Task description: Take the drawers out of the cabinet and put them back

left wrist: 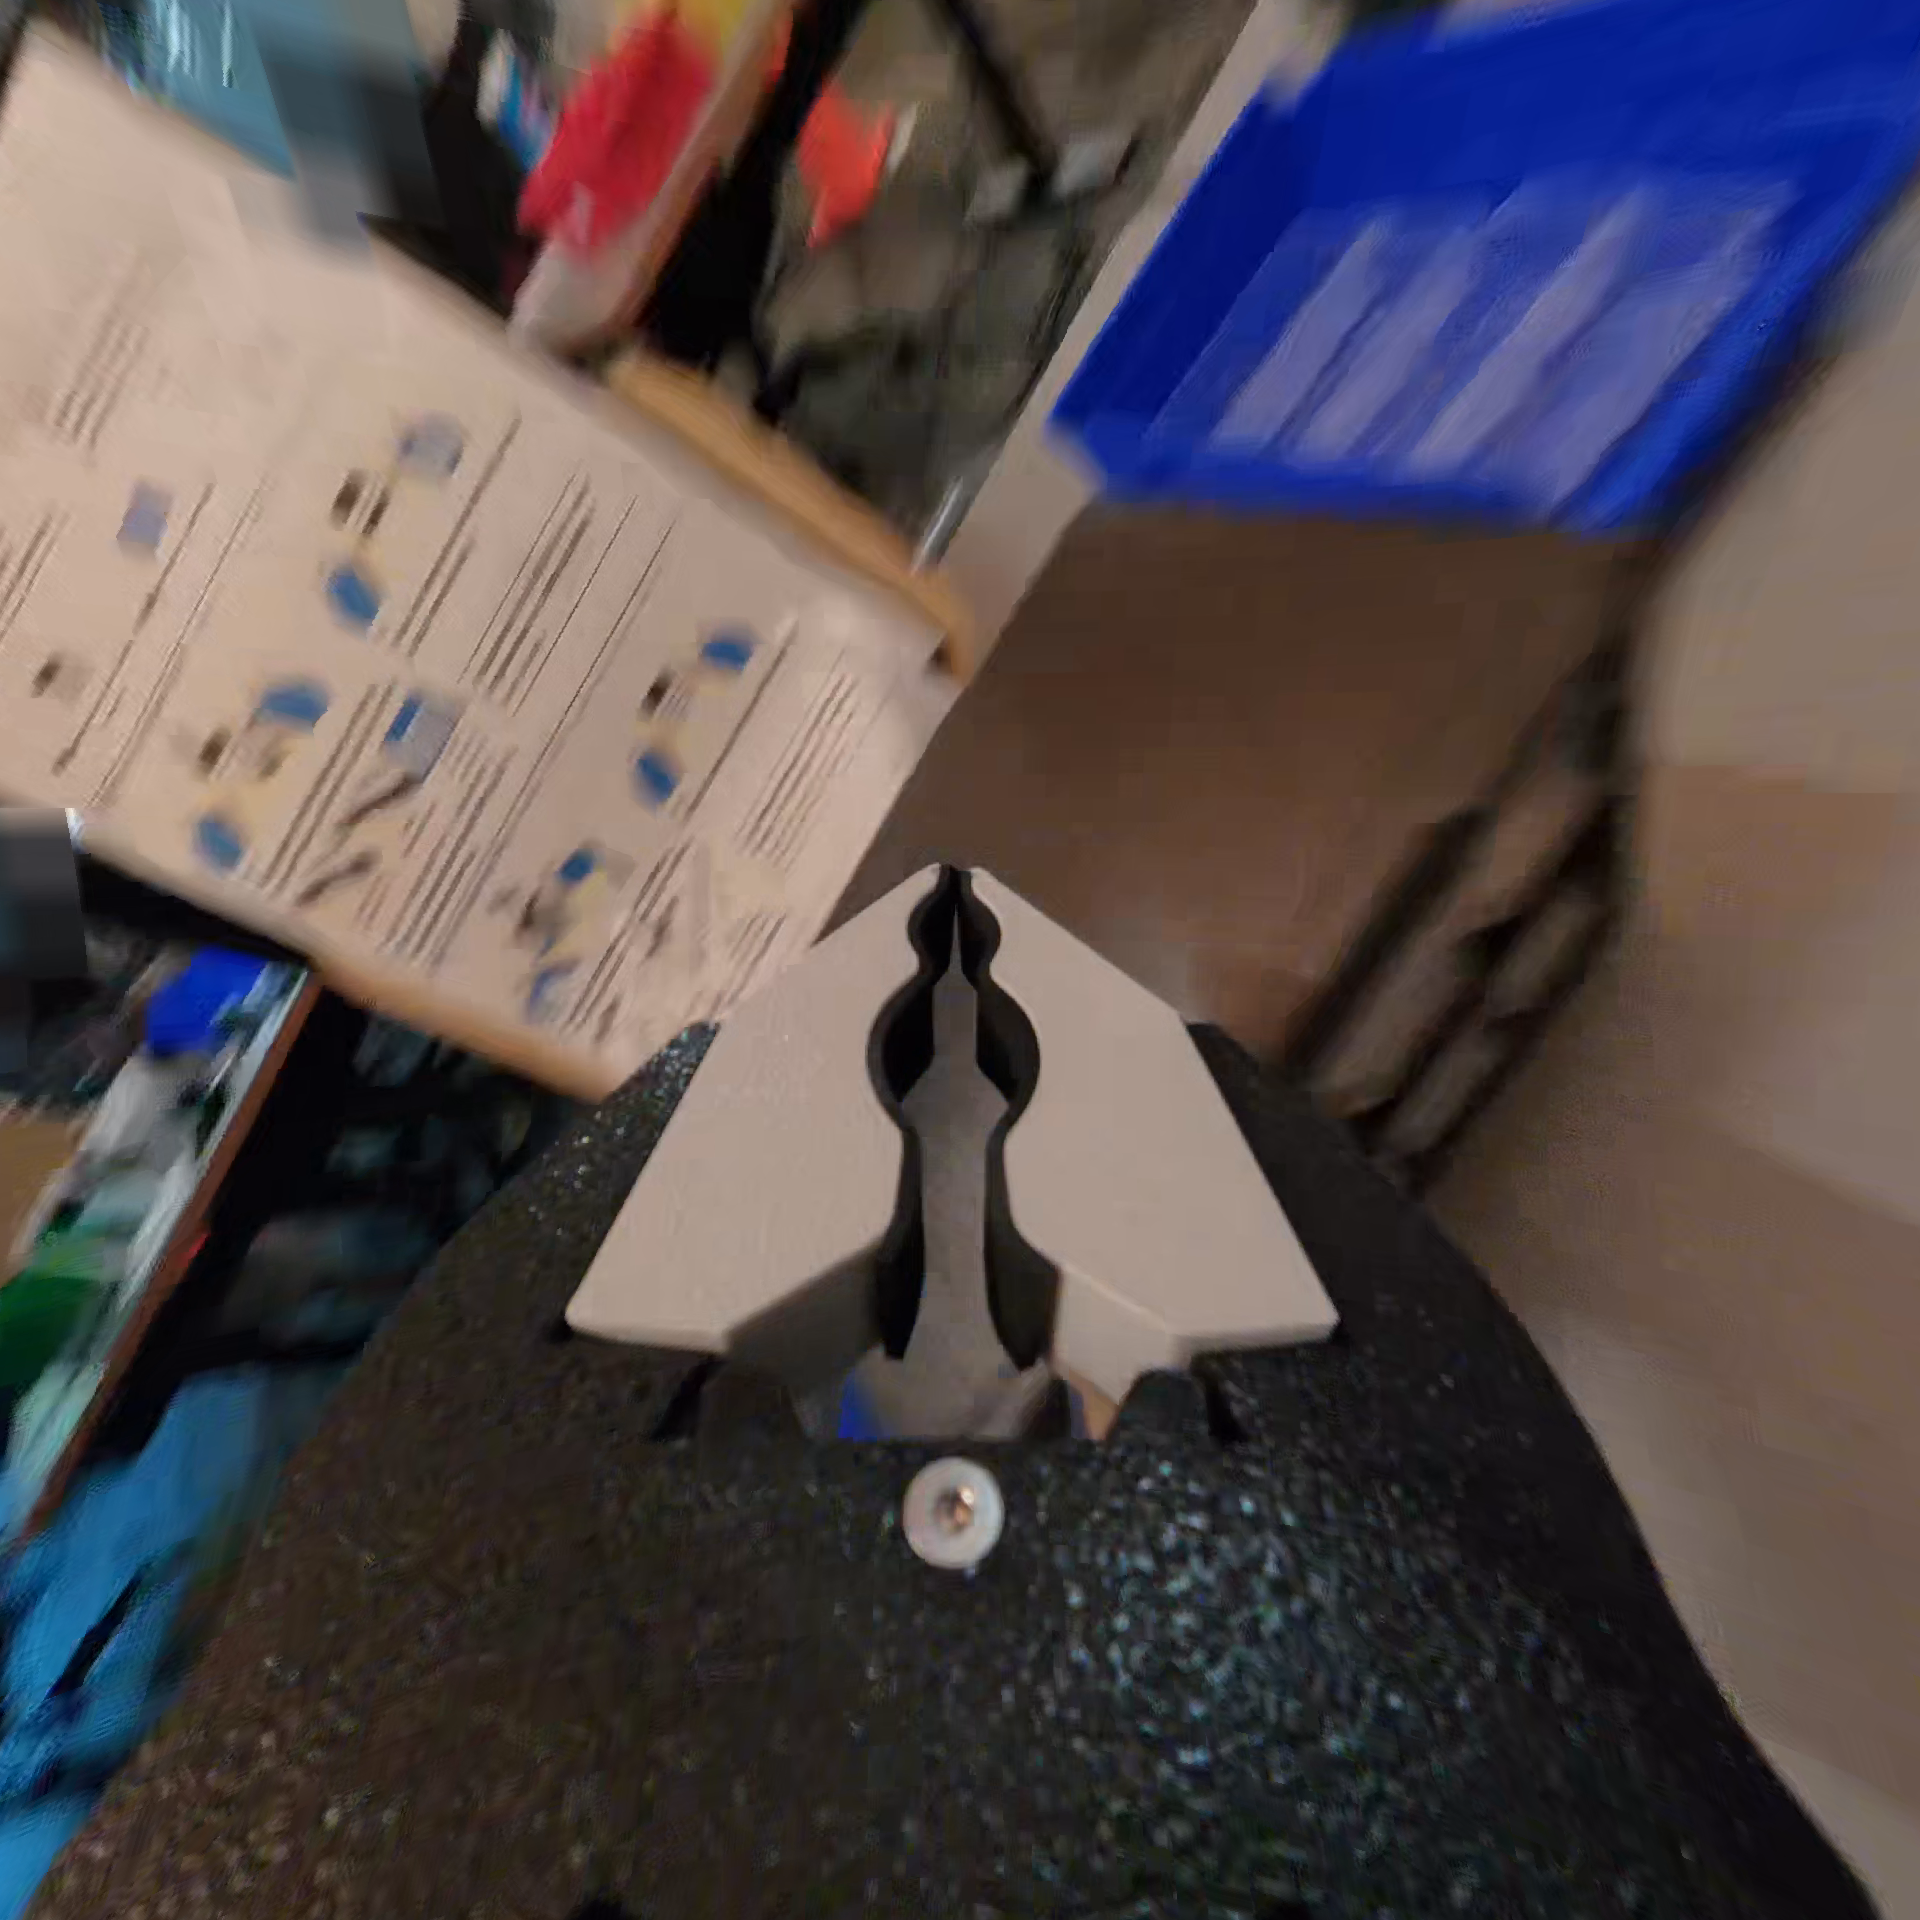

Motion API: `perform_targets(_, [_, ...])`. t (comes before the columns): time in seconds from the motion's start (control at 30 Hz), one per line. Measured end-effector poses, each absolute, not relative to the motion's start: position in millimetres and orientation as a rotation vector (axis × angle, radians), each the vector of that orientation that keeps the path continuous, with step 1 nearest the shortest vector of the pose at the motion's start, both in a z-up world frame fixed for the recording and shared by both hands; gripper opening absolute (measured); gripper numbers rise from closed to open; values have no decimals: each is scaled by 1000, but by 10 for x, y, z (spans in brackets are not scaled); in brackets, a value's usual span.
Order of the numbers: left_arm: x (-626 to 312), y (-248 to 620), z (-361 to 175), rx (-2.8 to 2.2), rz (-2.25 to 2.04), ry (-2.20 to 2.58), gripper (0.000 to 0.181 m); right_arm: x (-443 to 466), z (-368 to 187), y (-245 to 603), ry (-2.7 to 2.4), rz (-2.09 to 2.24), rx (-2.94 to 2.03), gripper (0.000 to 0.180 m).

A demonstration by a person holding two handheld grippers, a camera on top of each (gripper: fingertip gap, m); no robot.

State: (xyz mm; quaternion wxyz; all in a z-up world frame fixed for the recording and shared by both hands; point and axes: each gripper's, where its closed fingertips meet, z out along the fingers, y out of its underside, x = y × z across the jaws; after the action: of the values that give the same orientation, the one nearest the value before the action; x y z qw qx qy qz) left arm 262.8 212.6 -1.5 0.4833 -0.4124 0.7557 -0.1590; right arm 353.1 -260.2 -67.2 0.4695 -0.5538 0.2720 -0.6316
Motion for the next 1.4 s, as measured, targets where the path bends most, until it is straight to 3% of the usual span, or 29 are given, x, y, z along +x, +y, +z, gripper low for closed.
perform_targets(0.07, [2574, 1369, -103, -860, -614, 1864, 0, 3355, -665, -2533, 550, -1551, -1353, 94])
perform_targets(0.13, [2576, 694, -326, -779, -770, 1894, 0, 3257, -643, -2469, 471, -1543, -1385, 76])
perform_targets(0.2, [2671, 163, -621, -754, -858, 1920, 12, 3170, -634, -2376, 409, -1461, -1384, 44])
perform_targets(0.23, [2765, -23, -766, -757, -877, 1916, 20, 3165, -596, -2386, 413, -1457, -1350, 44])
perform_targets(0.27, [2893, -149, -898, -777, -881, 1895, 27, 3194, -564, -2427, 436, -1488, -1327, 64])
perform_targets(0.37, [3373, -228, -1180, -946, -903, 1738, 43, 3296, -439, -2748, 585, -1711, -1237, 147])
perform_targets(0.4, [3523, -202, -1251, -1024, -925, 1675, 50, 3324, -453, -2772, 604, -1704, -1244, 152])
perform_targets(0.57, [4043, 115, -1419, -1180, -742, 1383, 66, 3370, -467, -2841, 583, -1722, -1245, 148])
perform_targets(0.67, [4129, 152, -1351, -1181, -633, 1279, 64, 3431, -652, -2665, 498, -1599, -1382, 109])
perform_targets(0.7, [4163, 173, -1336, -1184, -628, 1246, 62, 3456, -680, -2674, 520, -1573, -1374, 109])
perform_targets(0.8, [4293, 406, -1517, -1331, -606, 1177, 62, 3576, -758, -2819, 640, -1619, -1353, 144])
perform_targets(1.03, [4517, 729, -1995, -1570, -506, 1199, 51, 3813, -1290, -2679, 819, -1281, -1563, 130])
perform_targets(1.07, [4543, 723, -2088, -1611, -516, 1229, 41, 3831, -1327, -2681, 846, -1251, -1574, 127])
perform_targets(1.1, [4576, 673, -2154, -1635, -559, 1267, 10, 3844, -1341, -2696, 863, -1238, -1580, 125])
perform_targets(1.13, [4592, 636, -2185, -1645, -596, 1282, 5, 3848, -1334, -2719, 872, -1237, -1580, 123])
perform_targets(1.4, [4132, 103, -2183, -1567, -714, 1395, 12, 3785, -1058, -2955, 899, -1273, -1516, 123])
